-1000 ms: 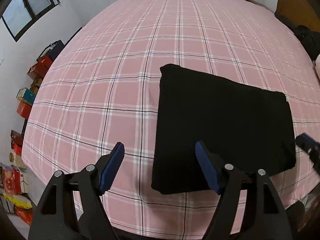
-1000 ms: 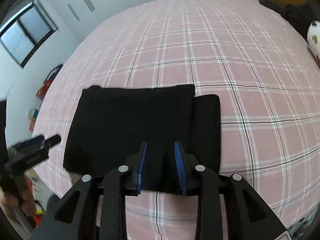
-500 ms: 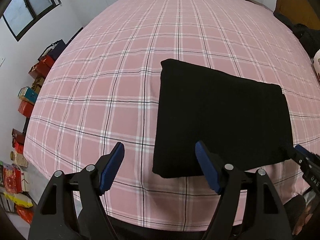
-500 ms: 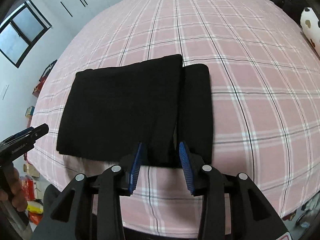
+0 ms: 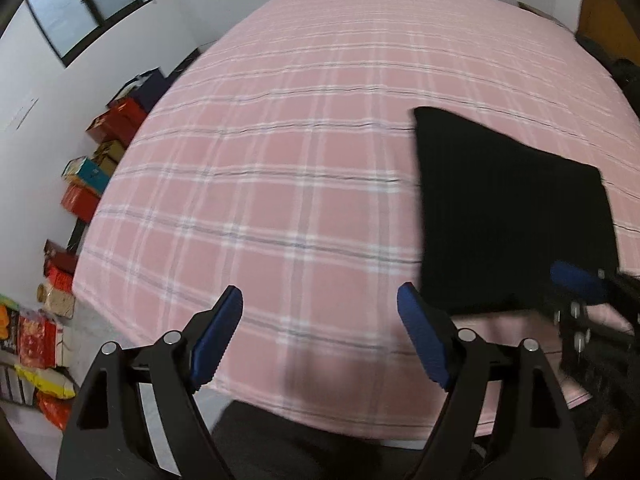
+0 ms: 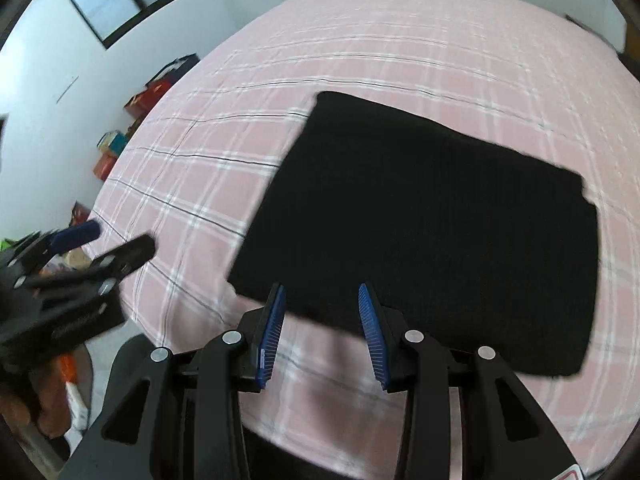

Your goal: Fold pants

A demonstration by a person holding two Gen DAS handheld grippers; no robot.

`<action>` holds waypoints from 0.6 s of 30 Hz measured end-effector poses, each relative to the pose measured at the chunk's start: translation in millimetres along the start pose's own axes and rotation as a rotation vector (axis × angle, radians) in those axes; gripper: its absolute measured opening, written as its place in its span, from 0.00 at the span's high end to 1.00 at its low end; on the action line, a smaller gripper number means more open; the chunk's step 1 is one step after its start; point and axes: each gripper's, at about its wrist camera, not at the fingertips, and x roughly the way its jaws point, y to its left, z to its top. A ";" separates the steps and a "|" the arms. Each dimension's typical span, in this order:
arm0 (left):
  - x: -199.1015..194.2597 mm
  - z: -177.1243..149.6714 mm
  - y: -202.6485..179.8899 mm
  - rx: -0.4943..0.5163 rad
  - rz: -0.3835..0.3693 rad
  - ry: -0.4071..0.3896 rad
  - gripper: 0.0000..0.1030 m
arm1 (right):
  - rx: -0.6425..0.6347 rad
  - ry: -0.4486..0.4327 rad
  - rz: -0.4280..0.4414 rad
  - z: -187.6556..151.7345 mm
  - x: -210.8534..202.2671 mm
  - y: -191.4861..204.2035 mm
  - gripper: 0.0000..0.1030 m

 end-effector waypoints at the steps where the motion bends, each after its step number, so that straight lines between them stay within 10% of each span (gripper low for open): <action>1: 1.5 -2.6 9.7 -0.007 0.011 0.002 0.25 | 0.014 0.002 -0.004 6.3 8.7 3.3 0.63; 11: 6.8 -15.7 49.7 -0.053 0.016 0.018 0.25 | 0.021 0.146 -0.017 3.0 68.2 31.8 0.61; 18: -8.4 -12.5 21.9 -0.017 -0.023 -0.009 0.19 | 0.215 -0.066 -0.029 -26.5 -30.6 -59.9 0.49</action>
